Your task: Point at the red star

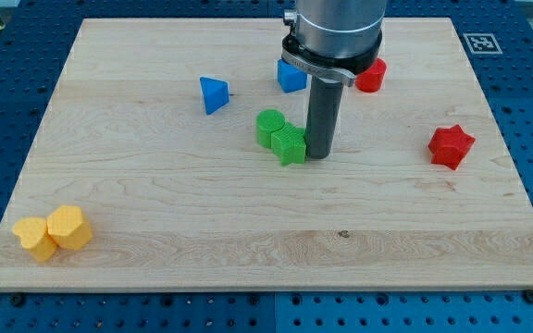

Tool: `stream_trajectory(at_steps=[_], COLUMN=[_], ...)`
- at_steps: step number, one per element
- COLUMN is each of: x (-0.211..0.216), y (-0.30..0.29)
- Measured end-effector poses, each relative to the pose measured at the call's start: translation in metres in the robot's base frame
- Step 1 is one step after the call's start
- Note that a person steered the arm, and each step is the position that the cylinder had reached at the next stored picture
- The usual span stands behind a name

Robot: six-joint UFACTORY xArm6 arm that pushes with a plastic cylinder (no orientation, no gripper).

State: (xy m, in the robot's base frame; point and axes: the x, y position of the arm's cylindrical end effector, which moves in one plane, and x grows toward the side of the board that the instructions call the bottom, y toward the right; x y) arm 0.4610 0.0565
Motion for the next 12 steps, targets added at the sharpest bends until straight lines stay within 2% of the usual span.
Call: stream_trajectory(at_steps=[2, 3, 4, 6, 8, 9, 10, 12], x=[0.0, 0.006, 0.008, -0.035, -0.05, -0.05, -0.05, -0.003], y=[-0.003, 0.039, 0.05, 0.083, 0.123, 0.155, 0.155, 0.155])
